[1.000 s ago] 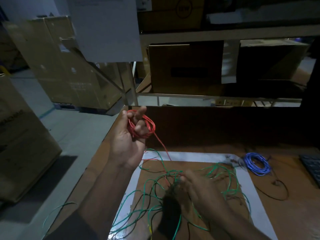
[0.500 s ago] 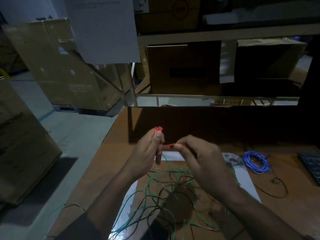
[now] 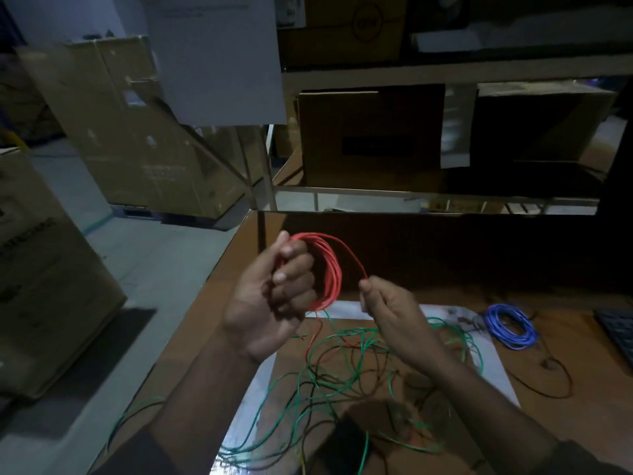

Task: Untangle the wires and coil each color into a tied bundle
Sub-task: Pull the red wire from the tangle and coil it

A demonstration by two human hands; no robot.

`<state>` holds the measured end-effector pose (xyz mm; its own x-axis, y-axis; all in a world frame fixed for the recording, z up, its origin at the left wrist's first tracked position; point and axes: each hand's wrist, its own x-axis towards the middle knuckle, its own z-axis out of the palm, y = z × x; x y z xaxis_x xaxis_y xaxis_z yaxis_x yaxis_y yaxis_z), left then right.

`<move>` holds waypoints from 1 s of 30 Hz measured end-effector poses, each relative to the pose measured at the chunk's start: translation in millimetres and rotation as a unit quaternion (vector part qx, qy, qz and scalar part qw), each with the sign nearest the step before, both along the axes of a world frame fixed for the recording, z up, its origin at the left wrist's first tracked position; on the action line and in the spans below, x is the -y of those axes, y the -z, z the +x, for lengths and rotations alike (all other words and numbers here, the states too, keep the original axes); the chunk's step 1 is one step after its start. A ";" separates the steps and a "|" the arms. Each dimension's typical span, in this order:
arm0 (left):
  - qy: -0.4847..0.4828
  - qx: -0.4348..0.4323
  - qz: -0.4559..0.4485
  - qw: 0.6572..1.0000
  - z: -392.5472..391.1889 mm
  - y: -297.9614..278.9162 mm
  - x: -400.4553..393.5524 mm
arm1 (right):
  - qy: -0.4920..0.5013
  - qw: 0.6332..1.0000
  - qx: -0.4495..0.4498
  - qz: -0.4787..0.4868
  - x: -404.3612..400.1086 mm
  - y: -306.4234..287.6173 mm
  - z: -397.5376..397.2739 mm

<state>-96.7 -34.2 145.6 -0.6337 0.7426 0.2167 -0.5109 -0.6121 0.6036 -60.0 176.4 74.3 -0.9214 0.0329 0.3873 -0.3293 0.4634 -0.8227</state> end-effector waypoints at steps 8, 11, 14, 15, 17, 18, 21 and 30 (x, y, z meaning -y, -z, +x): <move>-0.030 0.057 0.125 0.990 -27.0 -3.0 32.7 | 0.076 0.996 -0.039 0.003 -31.8 16.1 20.1; -0.028 0.092 0.174 0.980 -34.5 -3.8 41.9 | 0.103 0.994 -0.046 -0.001 -40.3 15.5 26.4; -0.082 0.097 0.169 0.977 -38.1 -5.0 45.5 | 0.084 0.996 0.001 0.041 -25.0 23.6 32.9; -0.120 0.092 0.156 0.976 -37.4 -6.1 44.9 | 0.084 0.995 -0.007 0.050 -18.3 25.8 34.5; -0.202 0.087 0.125 0.968 -33.4 -10.6 41.1 | 0.122 0.991 -0.030 0.039 -9.0 26.5 34.9; -0.235 0.084 0.112 0.962 -30.9 -13.5 38.4 | 0.148 0.988 -0.032 0.037 -5.7 22.6 35.3; -0.322 0.032 0.053 0.945 -26.3 -20.0 31.3 | 0.112 0.979 0.050 0.166 1.3 17.0 34.4; -0.398 -0.319 -0.354 0.784 -26.5 1.9 18.2 | -0.092 0.951 -0.017 0.293 24.2 -41.6 60.6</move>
